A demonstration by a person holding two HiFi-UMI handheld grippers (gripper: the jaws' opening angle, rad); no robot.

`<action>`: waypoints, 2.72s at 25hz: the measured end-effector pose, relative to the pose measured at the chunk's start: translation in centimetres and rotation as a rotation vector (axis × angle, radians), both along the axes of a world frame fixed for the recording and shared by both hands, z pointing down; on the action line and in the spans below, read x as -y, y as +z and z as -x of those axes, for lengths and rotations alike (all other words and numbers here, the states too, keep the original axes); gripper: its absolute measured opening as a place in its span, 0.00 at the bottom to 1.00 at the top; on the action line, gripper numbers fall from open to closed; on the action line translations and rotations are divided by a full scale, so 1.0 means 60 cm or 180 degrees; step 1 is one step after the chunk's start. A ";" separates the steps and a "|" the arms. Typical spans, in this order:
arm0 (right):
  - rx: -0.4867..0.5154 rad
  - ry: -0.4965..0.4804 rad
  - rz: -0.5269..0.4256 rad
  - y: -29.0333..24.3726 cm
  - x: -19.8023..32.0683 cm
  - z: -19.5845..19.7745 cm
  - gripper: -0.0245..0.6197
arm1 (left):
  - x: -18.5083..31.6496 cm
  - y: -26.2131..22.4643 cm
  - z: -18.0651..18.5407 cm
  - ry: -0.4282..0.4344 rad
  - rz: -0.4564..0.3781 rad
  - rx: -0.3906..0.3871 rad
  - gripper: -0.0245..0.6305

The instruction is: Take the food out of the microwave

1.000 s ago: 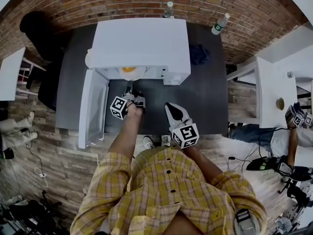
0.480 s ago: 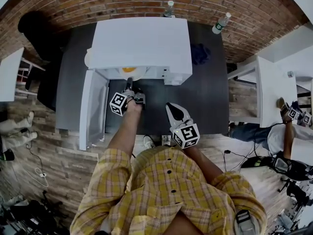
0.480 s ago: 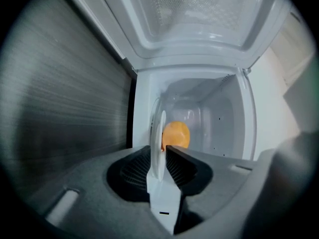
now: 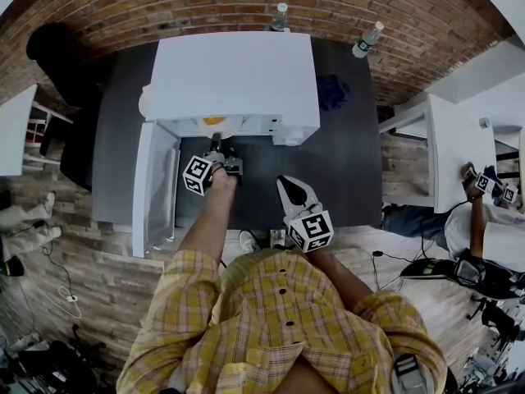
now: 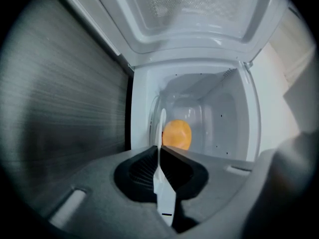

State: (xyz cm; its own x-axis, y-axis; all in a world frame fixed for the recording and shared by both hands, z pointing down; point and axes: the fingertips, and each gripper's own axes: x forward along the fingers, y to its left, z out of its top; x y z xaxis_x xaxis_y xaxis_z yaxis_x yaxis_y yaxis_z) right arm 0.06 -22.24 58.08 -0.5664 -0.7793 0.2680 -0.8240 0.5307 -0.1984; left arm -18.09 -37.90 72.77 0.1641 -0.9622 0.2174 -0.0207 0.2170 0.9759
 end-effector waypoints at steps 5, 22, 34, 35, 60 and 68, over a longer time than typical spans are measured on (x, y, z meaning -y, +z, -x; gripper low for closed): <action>0.0001 -0.0001 -0.0016 -0.003 -0.002 0.001 0.04 | -0.006 -0.004 0.003 0.0015 0.0009 0.0106 0.06; 0.0017 -0.0045 -0.0082 -0.012 -0.018 0.006 0.04 | -0.076 -0.027 0.013 -0.0040 -0.0097 0.0069 0.06; 0.0075 -0.0187 -0.0213 -0.036 -0.056 0.017 0.04 | -0.174 -0.067 0.009 -0.0018 -0.0292 -0.0020 0.06; 0.0082 -0.0199 -0.0221 -0.038 -0.060 0.017 0.04 | -0.184 -0.071 0.007 -0.0009 -0.0304 -0.0020 0.06; 0.0205 -0.0194 -0.0389 -0.068 -0.109 -0.003 0.04 | -0.349 -0.155 -0.058 0.0088 -0.0547 -0.0274 0.06; 0.0222 -0.0179 -0.0400 -0.069 -0.119 -0.009 0.04 | -0.381 -0.198 -0.075 0.0125 -0.0721 -0.0342 0.06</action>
State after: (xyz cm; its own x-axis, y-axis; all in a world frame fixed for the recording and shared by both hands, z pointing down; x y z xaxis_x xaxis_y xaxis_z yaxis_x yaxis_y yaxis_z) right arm 0.59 -15.11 53.92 -0.6238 -0.7709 0.1289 -0.7789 0.5998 -0.1832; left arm -13.61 -15.07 60.91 0.2130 -0.9768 -0.0238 0.0817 -0.0065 0.9966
